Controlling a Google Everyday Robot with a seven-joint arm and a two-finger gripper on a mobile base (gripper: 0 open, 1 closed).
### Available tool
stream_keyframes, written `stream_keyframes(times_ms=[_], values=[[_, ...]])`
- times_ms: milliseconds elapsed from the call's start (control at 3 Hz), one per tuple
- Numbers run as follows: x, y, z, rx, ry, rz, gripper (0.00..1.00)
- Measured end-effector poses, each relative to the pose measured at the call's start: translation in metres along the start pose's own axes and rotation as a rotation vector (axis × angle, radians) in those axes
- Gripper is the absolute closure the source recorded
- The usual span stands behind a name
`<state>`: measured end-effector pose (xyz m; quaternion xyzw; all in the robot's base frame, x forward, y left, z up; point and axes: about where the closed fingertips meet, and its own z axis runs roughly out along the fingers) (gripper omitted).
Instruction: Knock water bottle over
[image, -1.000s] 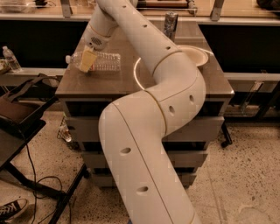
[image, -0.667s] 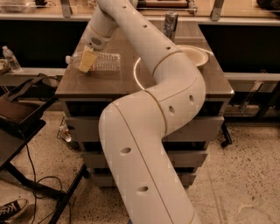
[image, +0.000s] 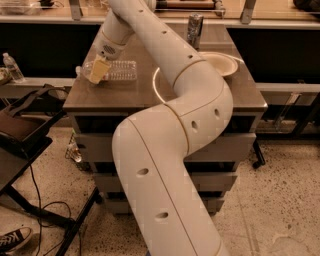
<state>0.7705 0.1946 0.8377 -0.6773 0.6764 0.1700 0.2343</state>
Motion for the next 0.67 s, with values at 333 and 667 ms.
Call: stream_keyframes(times_ms=[333, 667], values=[[-0.0001, 0.0, 0.0007, -0.001, 0.0, 0.0, 0.0], [-0.0001, 0.0001, 0.0018, -0.002, 0.0, 0.0, 0.0]])
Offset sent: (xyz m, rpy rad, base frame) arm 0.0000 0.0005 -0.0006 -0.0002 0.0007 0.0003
